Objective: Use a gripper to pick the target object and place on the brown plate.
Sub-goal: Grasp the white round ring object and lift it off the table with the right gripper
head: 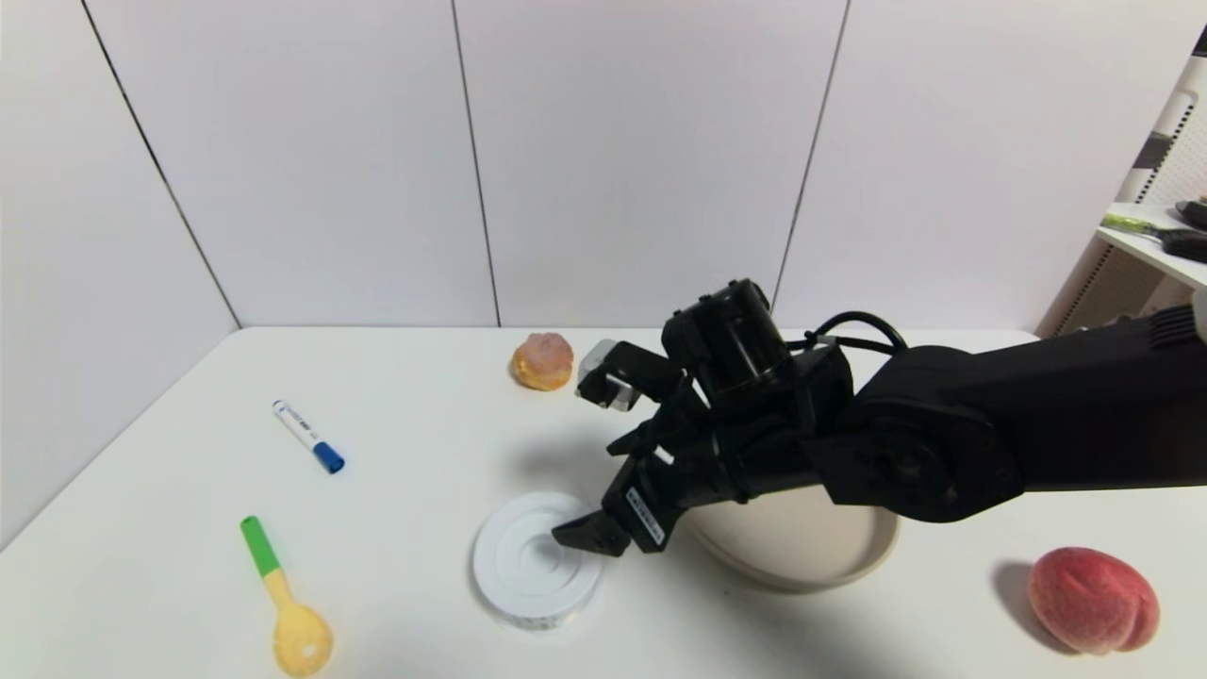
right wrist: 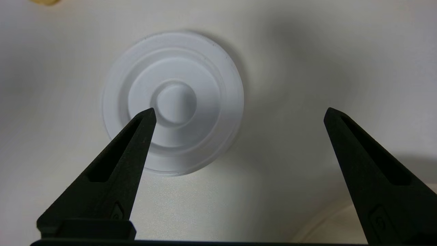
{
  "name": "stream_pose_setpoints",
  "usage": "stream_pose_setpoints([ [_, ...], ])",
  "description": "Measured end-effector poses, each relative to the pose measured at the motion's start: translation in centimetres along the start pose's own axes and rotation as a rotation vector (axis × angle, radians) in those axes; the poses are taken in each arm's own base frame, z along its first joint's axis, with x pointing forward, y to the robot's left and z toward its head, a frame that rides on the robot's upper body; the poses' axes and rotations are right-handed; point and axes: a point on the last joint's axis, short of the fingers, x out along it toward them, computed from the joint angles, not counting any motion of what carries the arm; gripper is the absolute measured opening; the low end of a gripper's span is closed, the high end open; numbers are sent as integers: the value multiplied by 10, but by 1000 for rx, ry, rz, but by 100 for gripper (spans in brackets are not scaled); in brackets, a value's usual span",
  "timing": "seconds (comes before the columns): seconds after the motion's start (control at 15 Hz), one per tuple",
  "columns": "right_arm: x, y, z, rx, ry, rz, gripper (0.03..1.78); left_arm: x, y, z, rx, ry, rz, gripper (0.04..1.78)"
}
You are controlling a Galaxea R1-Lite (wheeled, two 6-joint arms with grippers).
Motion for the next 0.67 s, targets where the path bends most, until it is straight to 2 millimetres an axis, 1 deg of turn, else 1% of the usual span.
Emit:
stream_pose_setpoints([
  [0.2,11,0,-6,-7,16,9,170,0,0,0,0,0,0,169],
  [0.47,26,4,-5,-46,-21,19,170,0,0,0,0,0,0,169],
  [0.67,36,4,-8,-96,-30,17,170,0,0,0,0,0,0,169],
])
